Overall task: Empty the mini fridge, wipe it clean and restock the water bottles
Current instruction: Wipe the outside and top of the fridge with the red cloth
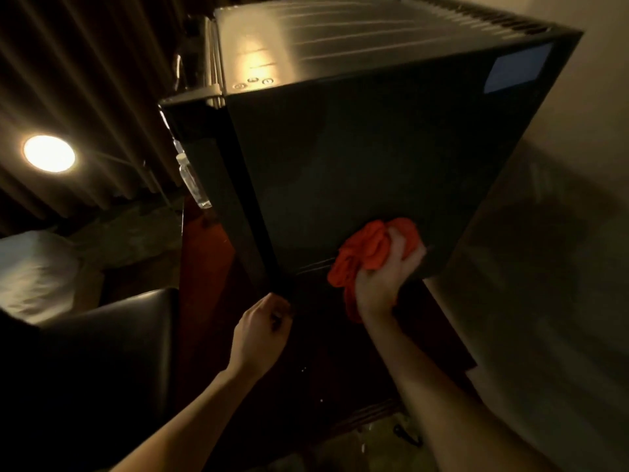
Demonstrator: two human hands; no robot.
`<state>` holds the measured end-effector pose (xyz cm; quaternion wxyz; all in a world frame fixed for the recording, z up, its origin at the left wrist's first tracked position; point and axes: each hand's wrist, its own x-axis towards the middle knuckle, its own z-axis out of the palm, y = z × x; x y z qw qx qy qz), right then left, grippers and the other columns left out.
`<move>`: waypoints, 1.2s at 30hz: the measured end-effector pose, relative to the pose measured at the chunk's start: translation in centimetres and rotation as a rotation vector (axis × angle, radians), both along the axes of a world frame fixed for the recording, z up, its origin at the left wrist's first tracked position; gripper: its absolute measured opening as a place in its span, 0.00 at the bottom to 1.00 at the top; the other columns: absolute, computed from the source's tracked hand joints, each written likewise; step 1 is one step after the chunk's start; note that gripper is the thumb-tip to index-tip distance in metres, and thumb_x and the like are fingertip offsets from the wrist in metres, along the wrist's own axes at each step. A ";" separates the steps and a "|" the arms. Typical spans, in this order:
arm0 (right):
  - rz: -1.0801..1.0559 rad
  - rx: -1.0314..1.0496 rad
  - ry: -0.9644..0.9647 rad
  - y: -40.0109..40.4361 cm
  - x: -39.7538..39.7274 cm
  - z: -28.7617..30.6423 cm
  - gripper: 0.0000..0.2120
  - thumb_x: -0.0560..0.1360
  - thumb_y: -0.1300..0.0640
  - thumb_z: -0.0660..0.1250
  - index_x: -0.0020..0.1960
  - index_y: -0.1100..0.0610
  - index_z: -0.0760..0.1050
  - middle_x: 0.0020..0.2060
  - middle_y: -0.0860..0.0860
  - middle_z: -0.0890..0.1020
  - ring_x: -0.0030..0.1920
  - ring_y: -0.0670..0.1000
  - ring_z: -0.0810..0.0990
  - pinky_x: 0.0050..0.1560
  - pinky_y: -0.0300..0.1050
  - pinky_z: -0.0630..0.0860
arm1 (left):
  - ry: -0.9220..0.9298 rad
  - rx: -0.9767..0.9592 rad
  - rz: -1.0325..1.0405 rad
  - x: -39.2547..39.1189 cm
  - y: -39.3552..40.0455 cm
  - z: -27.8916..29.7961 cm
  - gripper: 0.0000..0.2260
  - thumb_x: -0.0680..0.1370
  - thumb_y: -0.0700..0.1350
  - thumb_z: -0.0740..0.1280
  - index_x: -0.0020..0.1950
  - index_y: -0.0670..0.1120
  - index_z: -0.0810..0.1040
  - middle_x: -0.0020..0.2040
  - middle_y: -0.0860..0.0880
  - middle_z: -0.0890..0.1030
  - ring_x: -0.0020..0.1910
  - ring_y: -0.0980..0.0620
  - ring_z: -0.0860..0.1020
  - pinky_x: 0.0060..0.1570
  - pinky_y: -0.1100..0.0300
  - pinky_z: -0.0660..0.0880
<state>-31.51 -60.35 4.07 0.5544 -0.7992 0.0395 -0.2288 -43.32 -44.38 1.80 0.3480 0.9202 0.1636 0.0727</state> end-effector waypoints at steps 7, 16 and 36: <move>0.320 -0.417 -0.114 7.8 -5.8 -5.5 0.25 0.66 0.48 0.74 0.61 0.43 0.71 0.66 0.55 0.64 0.64 0.62 0.64 0.59 0.63 0.70 | -0.001 0.068 0.138 -1.0 1.3 -1.9 0.04 0.75 0.45 0.70 0.43 0.51 0.75 0.39 0.56 0.78 0.36 0.58 0.77 0.33 0.55 0.74; 0.249 -0.181 -0.057 1.8 -2.4 -5.0 0.22 0.68 0.59 0.71 0.61 0.49 0.73 0.66 0.55 0.66 0.66 0.59 0.68 0.66 0.58 0.69 | 0.031 0.119 0.151 -0.4 1.0 -1.0 0.03 0.74 0.46 0.70 0.45 0.53 0.77 0.41 0.57 0.79 0.40 0.55 0.79 0.36 0.56 0.75; -0.025 0.229 0.264 0.2 -1.0 -9.9 0.29 0.72 0.68 0.65 0.70 0.50 0.65 0.60 0.51 0.77 0.61 0.52 0.76 0.63 0.39 0.69 | 0.071 0.105 0.076 -0.9 -0.1 -3.0 0.07 0.76 0.44 0.70 0.50 0.54 0.76 0.44 0.58 0.79 0.41 0.60 0.78 0.35 0.62 0.74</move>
